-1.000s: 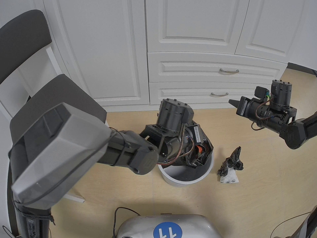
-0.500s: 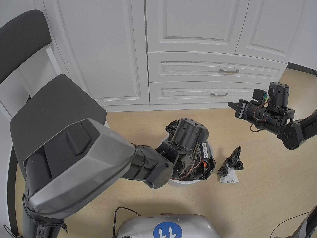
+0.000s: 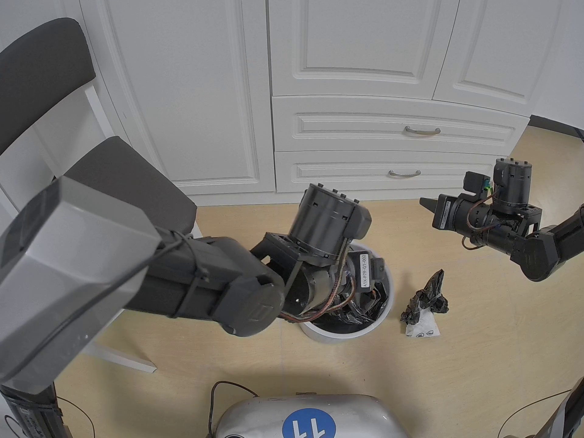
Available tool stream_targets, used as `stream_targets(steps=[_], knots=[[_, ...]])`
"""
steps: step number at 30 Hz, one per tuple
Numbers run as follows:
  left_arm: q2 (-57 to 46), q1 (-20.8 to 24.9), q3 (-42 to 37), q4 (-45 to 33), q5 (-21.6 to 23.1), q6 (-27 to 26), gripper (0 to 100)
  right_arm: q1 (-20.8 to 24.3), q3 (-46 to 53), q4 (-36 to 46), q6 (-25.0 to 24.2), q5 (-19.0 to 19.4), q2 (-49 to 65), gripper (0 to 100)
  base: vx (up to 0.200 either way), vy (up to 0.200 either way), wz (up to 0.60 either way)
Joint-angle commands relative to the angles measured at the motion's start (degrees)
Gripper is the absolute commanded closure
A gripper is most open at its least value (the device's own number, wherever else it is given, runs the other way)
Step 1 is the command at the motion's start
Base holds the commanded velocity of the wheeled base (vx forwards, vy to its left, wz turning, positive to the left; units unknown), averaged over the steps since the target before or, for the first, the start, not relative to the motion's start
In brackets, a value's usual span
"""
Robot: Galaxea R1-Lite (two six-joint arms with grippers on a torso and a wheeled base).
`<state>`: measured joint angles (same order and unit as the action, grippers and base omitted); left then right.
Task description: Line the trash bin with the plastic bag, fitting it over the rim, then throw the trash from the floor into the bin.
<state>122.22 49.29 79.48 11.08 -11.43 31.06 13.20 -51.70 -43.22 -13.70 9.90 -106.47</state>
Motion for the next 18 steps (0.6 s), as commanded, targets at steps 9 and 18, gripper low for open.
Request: stream_targets(steps=[9,18], knots=[[-8.2,-0.6,-18.2,1.3,-2.5,-9.1,0,3.5,5.2,1.6,10.0,0.6,-5.9,100,0.0,0.0,0.0],[-4.7,-3.1,-24.3,11.9,-3.8,-8.6,0,6.6,0.6,0.9,7.1,0.2,-14.8,100,0.0,0.0,0.0]])
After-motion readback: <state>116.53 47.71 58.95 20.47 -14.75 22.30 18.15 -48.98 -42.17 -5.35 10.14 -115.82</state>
